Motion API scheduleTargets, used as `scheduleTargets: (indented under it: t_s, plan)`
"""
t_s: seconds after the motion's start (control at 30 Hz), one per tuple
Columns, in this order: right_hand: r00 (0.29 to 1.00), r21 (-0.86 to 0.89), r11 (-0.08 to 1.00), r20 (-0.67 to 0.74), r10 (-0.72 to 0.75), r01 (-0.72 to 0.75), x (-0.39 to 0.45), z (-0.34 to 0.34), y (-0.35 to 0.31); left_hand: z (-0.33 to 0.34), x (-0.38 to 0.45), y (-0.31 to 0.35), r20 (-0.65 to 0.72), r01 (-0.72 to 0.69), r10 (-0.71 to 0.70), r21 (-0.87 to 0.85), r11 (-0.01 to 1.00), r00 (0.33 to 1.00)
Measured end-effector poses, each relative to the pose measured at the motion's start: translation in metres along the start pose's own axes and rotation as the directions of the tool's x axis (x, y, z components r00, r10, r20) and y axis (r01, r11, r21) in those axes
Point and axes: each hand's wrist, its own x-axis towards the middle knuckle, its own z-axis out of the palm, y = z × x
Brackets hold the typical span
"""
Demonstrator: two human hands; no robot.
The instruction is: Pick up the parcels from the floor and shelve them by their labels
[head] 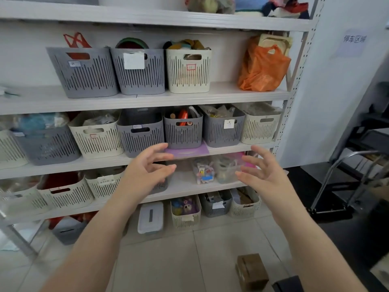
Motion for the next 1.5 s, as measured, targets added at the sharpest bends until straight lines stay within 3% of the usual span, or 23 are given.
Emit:
scheduleTargets:
  t_s: [0.43, 0.8, 1.2, 1.5]
  plan:
    - [0.999, 0.021, 0.999, 0.025, 0.029, -0.029, 0.087, -0.003, 0.03, 0.019, 0.082, -0.024, -0.013, 0.018, -0.018, 0.001, 1.0, 1.0]
    - [0.991, -0.036, 0.995, -0.096, 0.091, -0.095, 0.147, 0.002, 0.057, 0.027, 0.163, -0.05, 0.076, -0.003, -0.002, 0.059, 0.998, 0.997]
    - [0.938, 0.027, 0.991, -0.32, 0.132, -0.13, 0.217, 0.035, 0.085, 0.022, 0.289, -0.091, 0.331, -0.029, 0.029, -0.003, 1.0, 0.943]
    - [0.83, 0.044, 0.976, -0.518, 0.206, -0.215, 0.214, 0.049, 0.115, 0.053, 0.338, -0.126, 0.559, 0.02, -0.018, 0.003, 1.0, 0.829]
